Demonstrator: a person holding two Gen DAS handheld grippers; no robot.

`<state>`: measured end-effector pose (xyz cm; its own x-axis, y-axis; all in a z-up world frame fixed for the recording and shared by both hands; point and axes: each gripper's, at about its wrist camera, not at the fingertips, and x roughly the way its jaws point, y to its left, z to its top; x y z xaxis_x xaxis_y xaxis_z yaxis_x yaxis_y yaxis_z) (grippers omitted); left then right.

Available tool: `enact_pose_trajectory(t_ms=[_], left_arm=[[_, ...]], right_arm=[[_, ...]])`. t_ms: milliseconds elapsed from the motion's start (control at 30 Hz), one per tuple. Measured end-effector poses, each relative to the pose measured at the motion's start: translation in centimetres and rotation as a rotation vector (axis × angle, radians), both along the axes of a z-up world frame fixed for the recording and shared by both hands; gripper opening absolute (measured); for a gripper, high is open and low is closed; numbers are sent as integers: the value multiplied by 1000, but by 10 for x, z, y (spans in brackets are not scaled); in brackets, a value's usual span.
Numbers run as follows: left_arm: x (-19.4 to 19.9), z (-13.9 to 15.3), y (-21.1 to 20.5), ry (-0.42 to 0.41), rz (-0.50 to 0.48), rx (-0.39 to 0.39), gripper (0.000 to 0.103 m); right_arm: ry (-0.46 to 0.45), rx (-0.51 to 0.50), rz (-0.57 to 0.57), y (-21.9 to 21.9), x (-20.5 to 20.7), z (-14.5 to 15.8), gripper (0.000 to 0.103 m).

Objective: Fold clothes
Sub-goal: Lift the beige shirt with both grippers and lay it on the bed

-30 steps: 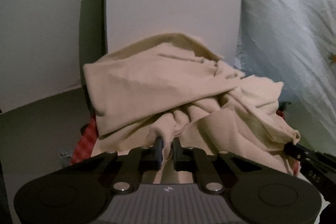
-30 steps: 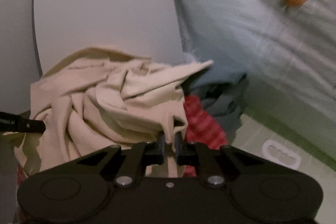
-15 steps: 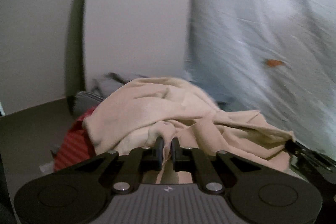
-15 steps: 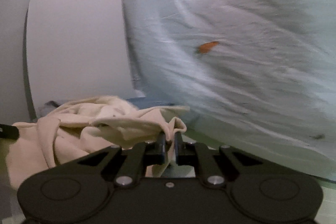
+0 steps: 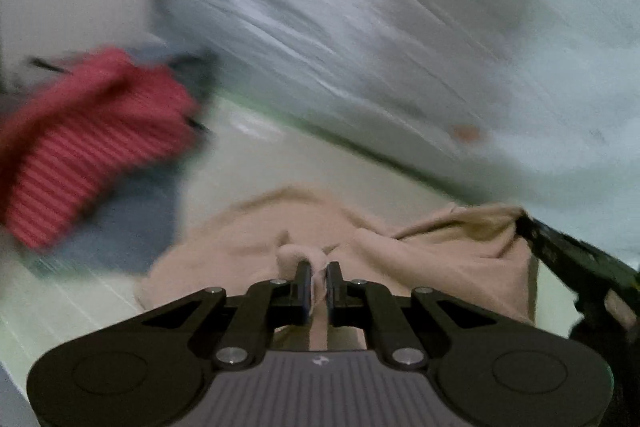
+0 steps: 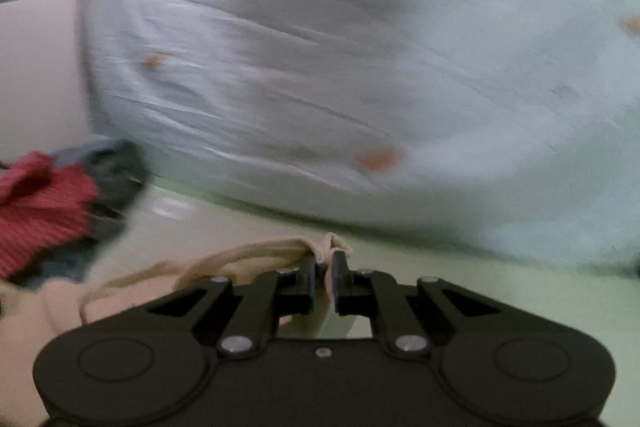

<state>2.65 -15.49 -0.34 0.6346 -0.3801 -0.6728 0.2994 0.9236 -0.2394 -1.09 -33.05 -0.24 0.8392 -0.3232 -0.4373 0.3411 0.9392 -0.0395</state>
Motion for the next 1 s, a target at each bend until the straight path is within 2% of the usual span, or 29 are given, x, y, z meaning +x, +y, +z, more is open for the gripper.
enact_pose_trajectory(t_ms=[167,300,367,500,633,700,767,833,1000], left_arm=[[-58,-33,-81,93,-184,32,9],[-92,-50,-110,137,-237,49,9],[-100,-55,-114,146,-233,54,9],[-106,-59,-114,164,-212,49,9],[-111,-59,-119,172,-172,54,9],[-112,-57,-123,162,-149,57,11],[-112,-57,-124,150,-125,62,15],[-108,-56,-124,139,-104,74,21],[-94,-55,-114,135,-78,97,29]], right_arm=[[88,11,-132,-72,-85,-21,9],[135,53,-212,-115,-142,-37,9],[145,71,-230,-127,-167,-42,9],[177,104,-229,-137,-189,-49,10],[222,144,-216,-141,-200,-57,16],[231,154,-205,-141,-205,-58,23],[231,154,-190,-139,-209,-59,31],[227,153,-173,-135,-214,-59,34],[229,159,-131,-125,-202,-61,37]])
